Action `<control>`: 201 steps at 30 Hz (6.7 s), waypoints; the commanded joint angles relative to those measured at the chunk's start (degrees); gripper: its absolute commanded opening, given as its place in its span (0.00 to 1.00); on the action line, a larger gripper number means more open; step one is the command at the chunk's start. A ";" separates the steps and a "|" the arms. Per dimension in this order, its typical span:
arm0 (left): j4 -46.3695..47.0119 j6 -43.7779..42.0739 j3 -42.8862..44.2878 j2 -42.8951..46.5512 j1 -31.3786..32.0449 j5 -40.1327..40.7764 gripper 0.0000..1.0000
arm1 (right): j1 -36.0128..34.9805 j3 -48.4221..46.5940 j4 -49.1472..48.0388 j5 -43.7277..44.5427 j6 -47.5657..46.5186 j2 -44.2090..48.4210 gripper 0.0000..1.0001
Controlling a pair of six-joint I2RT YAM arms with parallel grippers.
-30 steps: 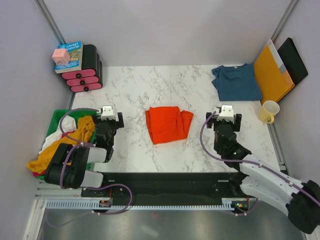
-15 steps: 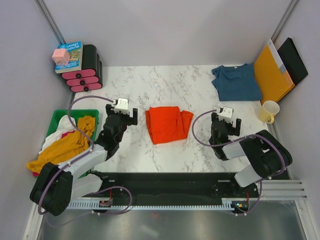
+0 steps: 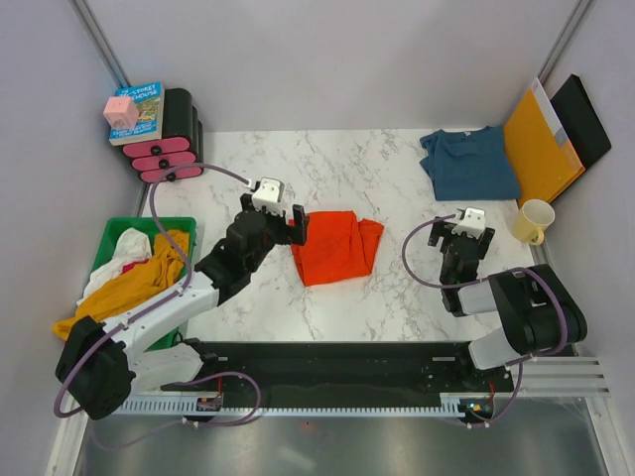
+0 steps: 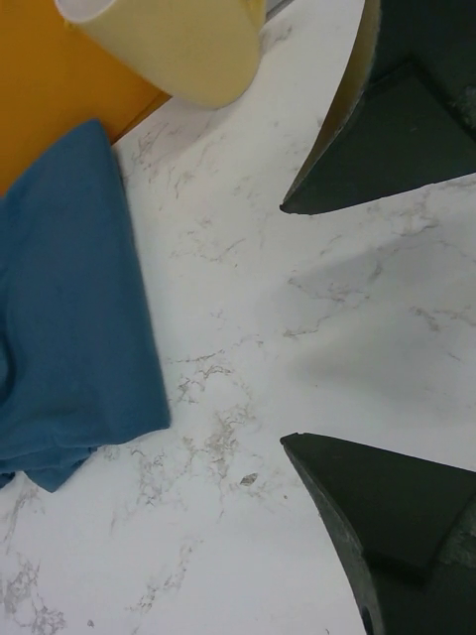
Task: Fold and stack the t-shirts
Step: Fold the tshirt, then neatly place the folded tshirt to the corner
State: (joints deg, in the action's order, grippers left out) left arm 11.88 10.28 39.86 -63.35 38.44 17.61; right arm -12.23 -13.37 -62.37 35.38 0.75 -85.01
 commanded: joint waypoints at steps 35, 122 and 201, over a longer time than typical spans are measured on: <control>-70.40 49.03 30.38 -22.61 16.05 21.07 1.00 | 5.90 -0.17 -6.63 -24.13 0.39 -2.79 0.98; -32.18 32.96 22.20 -41.42 5.33 -10.58 0.12 | -7.28 -44.91 71.07 -59.72 7.32 -16.49 0.98; -39.39 42.27 12.10 -13.12 9.37 -1.87 0.66 | -3.52 -77.94 89.87 -40.56 -2.51 -19.56 0.00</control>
State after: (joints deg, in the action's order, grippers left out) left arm -27.31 48.97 54.06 -79.31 46.85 13.50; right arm -18.81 -84.49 26.81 -7.44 -0.82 -101.21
